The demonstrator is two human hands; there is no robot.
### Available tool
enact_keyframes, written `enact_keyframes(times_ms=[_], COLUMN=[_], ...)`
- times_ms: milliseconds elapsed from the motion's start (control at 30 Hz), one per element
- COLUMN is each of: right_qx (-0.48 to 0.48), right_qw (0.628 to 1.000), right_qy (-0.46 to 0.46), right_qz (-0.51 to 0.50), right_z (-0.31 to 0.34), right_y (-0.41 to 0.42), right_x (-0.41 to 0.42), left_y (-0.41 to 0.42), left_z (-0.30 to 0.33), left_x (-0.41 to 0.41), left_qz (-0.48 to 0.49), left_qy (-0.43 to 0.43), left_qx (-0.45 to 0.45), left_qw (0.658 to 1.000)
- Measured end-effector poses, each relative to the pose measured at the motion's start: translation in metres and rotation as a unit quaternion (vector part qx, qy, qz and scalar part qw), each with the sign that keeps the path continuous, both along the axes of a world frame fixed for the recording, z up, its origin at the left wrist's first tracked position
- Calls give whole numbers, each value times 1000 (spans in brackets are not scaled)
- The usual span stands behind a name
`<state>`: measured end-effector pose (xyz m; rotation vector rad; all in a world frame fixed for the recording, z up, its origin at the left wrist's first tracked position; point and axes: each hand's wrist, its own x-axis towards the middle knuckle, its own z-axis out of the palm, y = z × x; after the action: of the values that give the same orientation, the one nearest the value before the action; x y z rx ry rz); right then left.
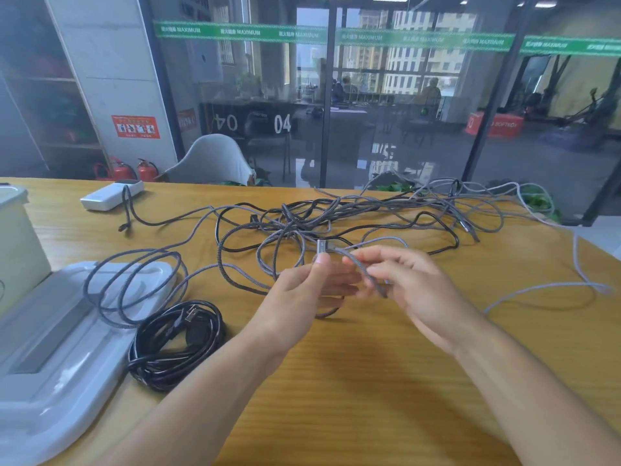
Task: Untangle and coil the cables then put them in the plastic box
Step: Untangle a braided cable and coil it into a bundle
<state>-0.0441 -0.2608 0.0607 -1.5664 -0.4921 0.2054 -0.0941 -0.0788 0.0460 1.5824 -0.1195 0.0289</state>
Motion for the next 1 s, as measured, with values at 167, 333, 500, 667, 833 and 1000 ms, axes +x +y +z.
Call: enact_keyframes(times_ms=[167,333,500,667,833,1000], right_qx=[-11,27,-281,-268,-248,-219], right_qw=[997,995,879,869,890,910], right_qy=[-73,-90,-363,-416,-381,-353], right_qz=[-35,-35,-129,-25,38,22], right_z=[-9,-15,-18,-17,-21,-27], right_y=[17,25,1,0,19,25], right_x=[-12,-15,4,-2,-22,-23], left_y=[-3,-4,8,18,21,20], left_z=[-2,-4,4,12,21,22], left_x=[0,2,8,7,1,0], left_qz=[15,21,71,79,29,11], left_qy=[-23,-61,-77,-23,0,-20], left_qx=[-35,-76,-188,-281,-325,-273], left_qw=[999,995,977,956,945,962])
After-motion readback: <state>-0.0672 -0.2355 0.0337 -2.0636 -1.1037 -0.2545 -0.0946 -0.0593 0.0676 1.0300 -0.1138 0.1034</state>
